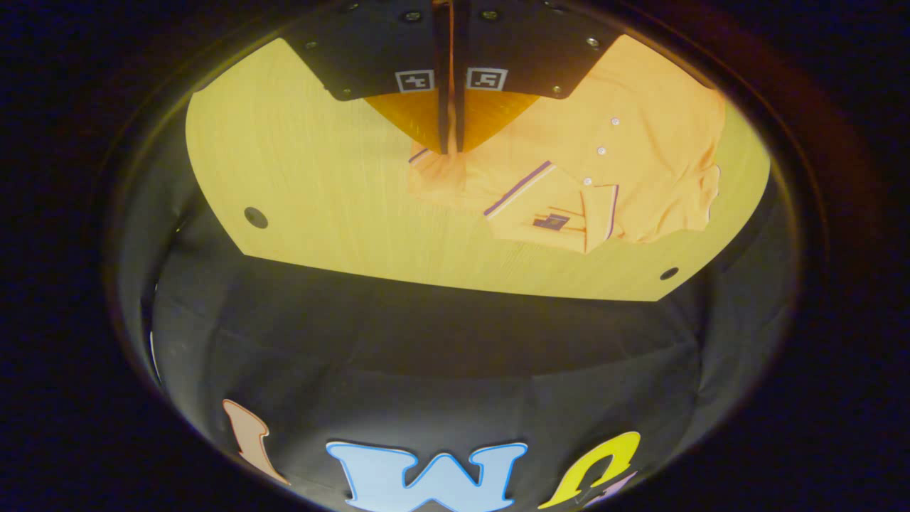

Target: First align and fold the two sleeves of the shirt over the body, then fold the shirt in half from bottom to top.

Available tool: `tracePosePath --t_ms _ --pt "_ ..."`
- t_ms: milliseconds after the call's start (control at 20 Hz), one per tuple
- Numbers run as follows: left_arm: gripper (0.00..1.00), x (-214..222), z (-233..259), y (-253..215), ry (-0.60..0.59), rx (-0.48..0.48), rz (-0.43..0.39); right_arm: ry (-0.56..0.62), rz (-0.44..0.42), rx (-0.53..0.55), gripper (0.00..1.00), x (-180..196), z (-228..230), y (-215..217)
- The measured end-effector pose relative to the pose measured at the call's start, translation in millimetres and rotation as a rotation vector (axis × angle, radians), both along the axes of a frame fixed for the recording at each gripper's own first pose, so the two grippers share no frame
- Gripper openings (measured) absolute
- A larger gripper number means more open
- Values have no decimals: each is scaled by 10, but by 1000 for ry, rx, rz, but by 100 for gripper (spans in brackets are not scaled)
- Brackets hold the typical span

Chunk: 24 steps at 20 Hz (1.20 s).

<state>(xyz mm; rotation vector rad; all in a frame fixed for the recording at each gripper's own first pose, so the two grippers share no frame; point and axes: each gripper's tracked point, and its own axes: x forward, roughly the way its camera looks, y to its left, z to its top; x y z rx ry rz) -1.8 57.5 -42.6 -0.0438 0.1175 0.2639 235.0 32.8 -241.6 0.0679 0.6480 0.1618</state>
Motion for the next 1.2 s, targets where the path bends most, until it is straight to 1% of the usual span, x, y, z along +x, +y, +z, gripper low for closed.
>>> tracePosePath --t_ms 100,300,550,650,750,800,850,950,1050,1100,1150,1200 --pt "96 -18 -9 29 0 -1 11 11 29 -4 4 -14 -51 102" --pt "96 -60 -48 64 4 -4 27 40 74 -3 4 -35 -139 280" --pt "96 -37 -80 93 10 -12 33 84 97 -4 11 -97 -230 340" --pt "96 -31 -88 101 9 -14 32 80 99 -5 22 -108 -202 316" --pt "96 -10 -108 104 11 -18 28 76 98 -1 28 -117 -167 308" --pt "96 12 -115 108 13 -20 26 72 102 5 28 -137 -135 316" --pt "96 26 -126 114 14 -23 22 71 104 5 40 -144 -115 314" --pt "96 54 -153 117 17 -27 11 63 111 10 44 -175 -51 325" --pt "96 95 -190 125 20 -26 -3 49 109 7 53 -227 38 326" --pt "96 128 -205 136 23 -25 -12 42 112 13 54 -250 94 346" --pt "96 164 -221 144 26 -26 -22 34 110 14 65 -295 130 360" --pt "96 194 -242 154 28 -28 -32 25 110 12 67 -316 178 375"
